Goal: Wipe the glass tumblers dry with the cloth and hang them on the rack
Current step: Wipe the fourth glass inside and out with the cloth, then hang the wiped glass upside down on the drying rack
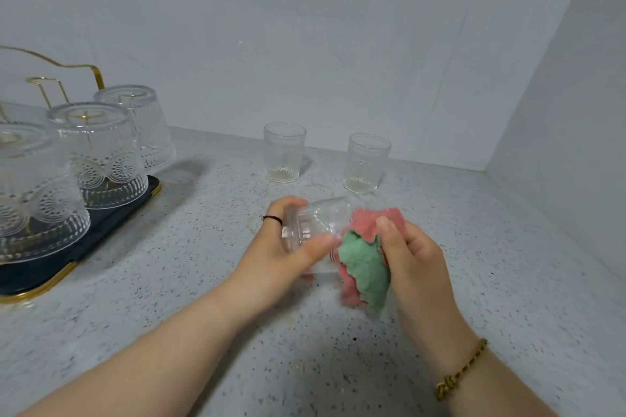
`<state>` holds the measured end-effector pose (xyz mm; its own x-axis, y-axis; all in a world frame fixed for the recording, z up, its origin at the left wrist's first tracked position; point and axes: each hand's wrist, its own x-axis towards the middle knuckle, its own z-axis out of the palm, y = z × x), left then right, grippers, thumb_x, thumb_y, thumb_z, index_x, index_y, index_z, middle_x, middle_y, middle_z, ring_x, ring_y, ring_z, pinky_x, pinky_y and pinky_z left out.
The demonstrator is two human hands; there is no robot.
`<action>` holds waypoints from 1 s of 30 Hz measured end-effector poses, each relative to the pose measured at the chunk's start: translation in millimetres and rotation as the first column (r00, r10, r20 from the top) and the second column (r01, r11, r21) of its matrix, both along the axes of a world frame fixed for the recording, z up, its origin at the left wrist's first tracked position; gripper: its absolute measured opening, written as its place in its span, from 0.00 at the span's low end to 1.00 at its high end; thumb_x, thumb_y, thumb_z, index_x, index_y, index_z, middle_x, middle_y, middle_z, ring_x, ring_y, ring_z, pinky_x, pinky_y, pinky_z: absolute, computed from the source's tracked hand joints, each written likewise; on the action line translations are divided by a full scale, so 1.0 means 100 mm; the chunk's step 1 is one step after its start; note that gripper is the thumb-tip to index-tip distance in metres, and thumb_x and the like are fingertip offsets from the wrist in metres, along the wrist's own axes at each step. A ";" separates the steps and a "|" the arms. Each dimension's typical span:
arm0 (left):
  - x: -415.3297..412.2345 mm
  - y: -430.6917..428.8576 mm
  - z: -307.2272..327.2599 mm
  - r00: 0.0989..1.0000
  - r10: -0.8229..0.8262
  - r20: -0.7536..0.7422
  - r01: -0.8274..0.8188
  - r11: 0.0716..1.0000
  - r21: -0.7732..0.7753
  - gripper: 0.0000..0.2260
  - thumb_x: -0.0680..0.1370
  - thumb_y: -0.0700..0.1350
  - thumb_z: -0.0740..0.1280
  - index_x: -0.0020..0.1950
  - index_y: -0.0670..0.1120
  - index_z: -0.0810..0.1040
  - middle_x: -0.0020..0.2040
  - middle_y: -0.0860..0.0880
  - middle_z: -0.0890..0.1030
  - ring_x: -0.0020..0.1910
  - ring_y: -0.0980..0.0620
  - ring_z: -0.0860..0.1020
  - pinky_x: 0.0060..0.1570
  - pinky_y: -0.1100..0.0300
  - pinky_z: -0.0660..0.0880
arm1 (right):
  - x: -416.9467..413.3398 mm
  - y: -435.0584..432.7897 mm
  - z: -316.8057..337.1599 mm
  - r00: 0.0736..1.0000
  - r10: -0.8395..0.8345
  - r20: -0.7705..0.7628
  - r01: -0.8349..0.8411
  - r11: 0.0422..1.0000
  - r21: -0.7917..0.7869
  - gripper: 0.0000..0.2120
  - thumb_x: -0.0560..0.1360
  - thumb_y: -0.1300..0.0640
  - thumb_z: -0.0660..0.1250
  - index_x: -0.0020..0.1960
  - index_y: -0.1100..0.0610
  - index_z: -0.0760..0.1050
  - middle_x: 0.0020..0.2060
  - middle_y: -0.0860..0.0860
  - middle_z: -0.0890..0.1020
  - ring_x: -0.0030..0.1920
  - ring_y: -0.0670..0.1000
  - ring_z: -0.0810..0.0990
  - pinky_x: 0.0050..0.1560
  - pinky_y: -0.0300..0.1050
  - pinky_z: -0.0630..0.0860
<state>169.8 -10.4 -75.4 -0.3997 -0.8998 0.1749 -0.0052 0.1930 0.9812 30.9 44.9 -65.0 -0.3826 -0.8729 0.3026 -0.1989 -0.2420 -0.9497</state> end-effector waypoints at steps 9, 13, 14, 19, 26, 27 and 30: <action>0.11 0.08 0.11 0.993 0.109 0.044 -0.100 0.982 -0.158 0.27 0.59 0.52 0.75 0.52 0.63 0.64 0.54 0.66 0.67 0.61 0.52 0.73 0.63 0.52 0.70 | 0.07 0.03 0.10 0.933 0.097 0.348 -0.144 0.984 0.110 0.18 0.65 0.45 0.61 0.39 0.59 0.80 0.37 0.56 0.85 0.40 0.55 0.83 0.43 0.51 0.78; 0.32 0.12 0.23 0.989 0.127 0.072 -0.109 0.970 -0.217 0.29 0.59 0.51 0.78 0.51 0.63 0.65 0.55 0.66 0.68 0.57 0.55 0.74 0.60 0.55 0.72 | 0.09 0.05 0.28 0.875 0.107 0.471 -0.201 0.968 0.153 0.11 0.72 0.57 0.62 0.36 0.61 0.78 0.30 0.56 0.82 0.28 0.51 0.81 0.32 0.44 0.76; 0.40 0.13 0.27 0.987 0.137 0.078 -0.116 0.965 -0.233 0.31 0.56 0.54 0.79 0.51 0.64 0.66 0.55 0.65 0.69 0.55 0.56 0.75 0.58 0.55 0.73 | 0.11 0.03 0.31 0.851 0.097 0.516 -0.204 0.967 0.155 0.10 0.73 0.59 0.62 0.36 0.62 0.77 0.29 0.56 0.81 0.26 0.52 0.79 0.32 0.45 0.75; 0.86 0.16 0.56 0.968 0.245 0.055 -0.212 0.916 -0.341 0.29 0.58 0.52 0.79 0.50 0.65 0.67 0.53 0.68 0.68 0.49 0.65 0.73 0.48 0.71 0.72 | 0.40 -0.09 0.44 0.733 0.142 0.666 -0.227 0.973 0.043 0.12 0.74 0.59 0.59 0.33 0.60 0.72 0.25 0.56 0.76 0.22 0.52 0.75 0.29 0.43 0.74; 1.53 0.17 1.15 0.905 0.421 0.065 -0.349 0.820 -0.454 0.30 0.53 0.61 0.73 0.51 0.69 0.65 0.57 0.61 0.70 0.57 0.55 0.72 0.55 0.57 0.73 | 0.90 -0.40 0.42 0.689 0.288 0.665 -0.285 0.951 -0.117 0.15 0.76 0.60 0.54 0.40 0.64 0.77 0.28 0.55 0.81 0.25 0.52 0.79 0.24 0.37 0.74; 1.63 0.15 1.24 0.895 0.440 0.070 -0.357 0.802 -0.479 0.30 0.54 0.62 0.75 0.51 0.69 0.65 0.59 0.58 0.70 0.58 0.52 0.73 0.57 0.52 0.73 | 0.95 -0.45 0.40 0.685 0.292 0.668 -0.287 0.950 -0.121 0.14 0.76 0.60 0.54 0.43 0.64 0.75 0.29 0.55 0.82 0.25 0.53 0.80 0.24 0.38 0.74; 1.92 0.07 1.49 0.863 0.501 0.056 -0.411 0.763 -0.499 0.32 0.55 0.60 0.78 0.55 0.67 0.68 0.59 0.56 0.71 0.55 0.50 0.76 0.54 0.52 0.74 | 0.99 -0.47 0.25 0.675 0.252 0.694 -0.303 0.952 -0.051 0.14 0.77 0.59 0.54 0.44 0.65 0.75 0.25 0.59 0.80 0.21 0.53 0.77 0.21 0.38 0.73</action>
<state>361.5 -3.3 73.9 -0.0266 -0.8156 0.5780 -0.3711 0.5449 0.7519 129.8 -2.4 -39.6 -0.1973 -0.9803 -0.0031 0.5783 -0.1138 -0.8079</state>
